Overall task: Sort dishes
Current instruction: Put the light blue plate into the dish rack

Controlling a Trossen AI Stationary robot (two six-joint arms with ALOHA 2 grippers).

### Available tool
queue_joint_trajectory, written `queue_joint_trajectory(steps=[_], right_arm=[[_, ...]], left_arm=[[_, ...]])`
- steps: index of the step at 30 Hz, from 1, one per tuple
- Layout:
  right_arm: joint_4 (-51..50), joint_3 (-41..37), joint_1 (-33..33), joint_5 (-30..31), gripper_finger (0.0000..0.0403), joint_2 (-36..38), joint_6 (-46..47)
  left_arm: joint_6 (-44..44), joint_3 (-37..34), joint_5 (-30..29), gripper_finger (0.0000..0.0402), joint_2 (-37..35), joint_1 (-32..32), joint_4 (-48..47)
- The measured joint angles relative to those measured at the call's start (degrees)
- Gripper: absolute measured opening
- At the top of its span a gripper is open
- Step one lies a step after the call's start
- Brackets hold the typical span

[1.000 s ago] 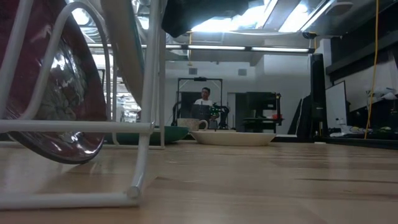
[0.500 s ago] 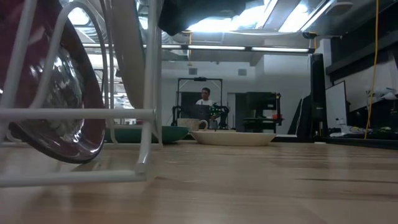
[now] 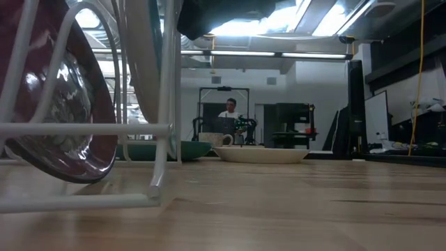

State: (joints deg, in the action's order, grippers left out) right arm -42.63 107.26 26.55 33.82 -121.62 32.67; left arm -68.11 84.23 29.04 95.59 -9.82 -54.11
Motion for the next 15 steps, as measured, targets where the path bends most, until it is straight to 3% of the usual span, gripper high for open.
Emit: queue_joint_trajectory(steps=[15], right_arm=[[0.43, 0.11, 0.04, -0.22, 0.0081, 0.00, 0.04]], left_arm=[[9.75, 0.16, -0.63, 0.0099, 0.26, 0.00, 1.09]])
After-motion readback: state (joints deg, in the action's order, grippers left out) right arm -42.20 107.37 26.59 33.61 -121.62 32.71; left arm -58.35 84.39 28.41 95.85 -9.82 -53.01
